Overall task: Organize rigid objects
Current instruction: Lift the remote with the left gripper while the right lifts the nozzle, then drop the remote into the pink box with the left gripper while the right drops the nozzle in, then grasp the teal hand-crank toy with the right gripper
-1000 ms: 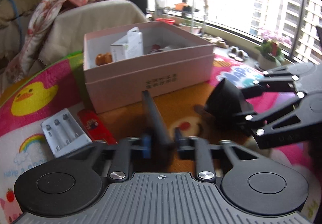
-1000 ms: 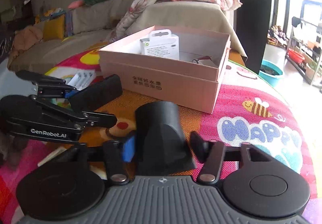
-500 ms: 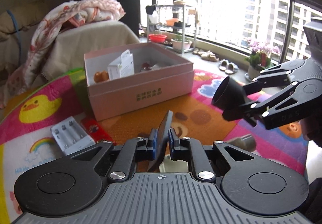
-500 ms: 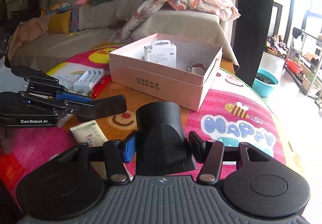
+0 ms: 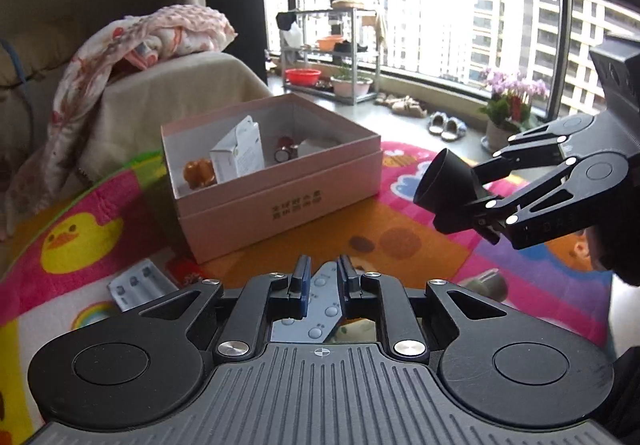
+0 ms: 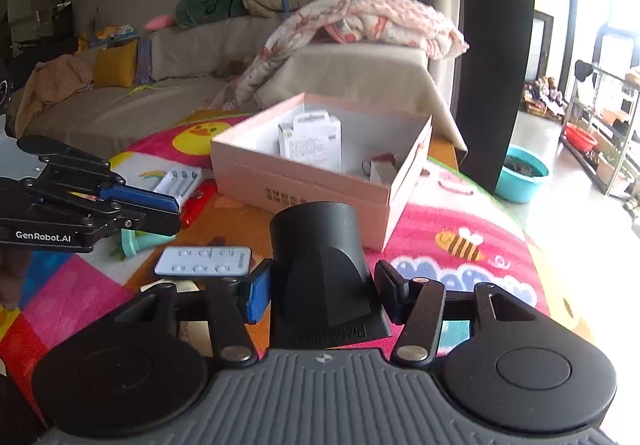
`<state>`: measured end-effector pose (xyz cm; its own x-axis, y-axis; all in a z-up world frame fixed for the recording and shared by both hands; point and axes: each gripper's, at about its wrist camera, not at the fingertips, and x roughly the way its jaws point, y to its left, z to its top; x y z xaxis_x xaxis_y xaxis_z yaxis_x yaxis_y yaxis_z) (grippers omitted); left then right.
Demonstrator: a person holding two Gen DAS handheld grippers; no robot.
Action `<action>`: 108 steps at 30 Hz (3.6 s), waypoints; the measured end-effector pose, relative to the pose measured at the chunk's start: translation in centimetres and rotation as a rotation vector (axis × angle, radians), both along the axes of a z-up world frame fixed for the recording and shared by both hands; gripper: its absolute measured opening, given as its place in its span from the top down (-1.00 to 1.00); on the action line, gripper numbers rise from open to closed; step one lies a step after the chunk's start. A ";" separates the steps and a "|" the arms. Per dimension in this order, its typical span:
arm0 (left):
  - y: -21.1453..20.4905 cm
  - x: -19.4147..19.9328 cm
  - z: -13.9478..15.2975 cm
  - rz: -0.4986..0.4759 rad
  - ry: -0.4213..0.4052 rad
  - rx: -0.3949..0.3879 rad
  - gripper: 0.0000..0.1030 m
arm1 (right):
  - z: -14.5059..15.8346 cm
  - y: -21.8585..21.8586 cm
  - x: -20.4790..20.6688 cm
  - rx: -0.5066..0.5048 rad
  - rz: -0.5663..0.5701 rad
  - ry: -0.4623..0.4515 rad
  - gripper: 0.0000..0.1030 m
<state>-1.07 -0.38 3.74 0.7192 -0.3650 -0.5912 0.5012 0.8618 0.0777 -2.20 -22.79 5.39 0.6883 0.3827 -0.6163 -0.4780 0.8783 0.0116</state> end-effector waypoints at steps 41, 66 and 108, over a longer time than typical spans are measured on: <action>-0.2 4.4 -3.2 -0.065 0.100 0.063 0.15 | -3.9 -0.9 1.5 0.048 -0.096 0.048 -0.10; 0.1 20.6 8.7 0.097 -0.034 -0.183 0.15 | 8.6 2.6 11.0 0.105 -0.065 -0.149 -0.60; 11.4 -3.5 -2.1 0.440 -0.012 -0.206 0.15 | -2.7 9.3 2.3 -0.213 0.155 0.020 -0.11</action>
<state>-4.59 11.02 1.67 0.8377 -0.1333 -0.5296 0.0862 0.9899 -0.1129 0.05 -13.49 2.72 0.6184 0.3429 -0.7071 -0.6083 0.7785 -0.1545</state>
